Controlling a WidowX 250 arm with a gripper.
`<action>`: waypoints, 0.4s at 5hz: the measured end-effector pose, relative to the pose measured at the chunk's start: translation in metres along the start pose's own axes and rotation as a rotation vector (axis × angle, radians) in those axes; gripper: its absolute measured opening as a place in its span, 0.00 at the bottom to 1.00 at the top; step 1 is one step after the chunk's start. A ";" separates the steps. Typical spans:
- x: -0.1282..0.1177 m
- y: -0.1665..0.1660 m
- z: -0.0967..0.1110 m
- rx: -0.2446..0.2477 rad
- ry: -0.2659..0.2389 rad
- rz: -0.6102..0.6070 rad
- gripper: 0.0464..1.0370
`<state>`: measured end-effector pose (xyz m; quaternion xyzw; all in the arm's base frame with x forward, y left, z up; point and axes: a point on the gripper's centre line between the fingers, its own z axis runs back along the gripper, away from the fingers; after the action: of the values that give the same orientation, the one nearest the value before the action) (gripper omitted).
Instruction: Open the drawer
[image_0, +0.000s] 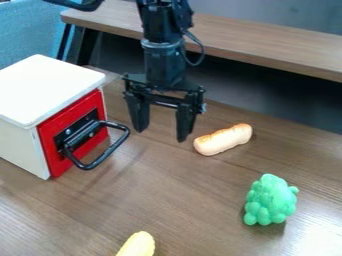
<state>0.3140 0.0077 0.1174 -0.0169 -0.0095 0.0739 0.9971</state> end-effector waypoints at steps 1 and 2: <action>0.007 0.018 -0.005 0.035 -0.034 -0.015 0.96; 0.010 0.043 -0.015 0.091 -0.061 -0.027 0.96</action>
<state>0.3176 0.0511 0.1013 0.0308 -0.0366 0.0613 0.9970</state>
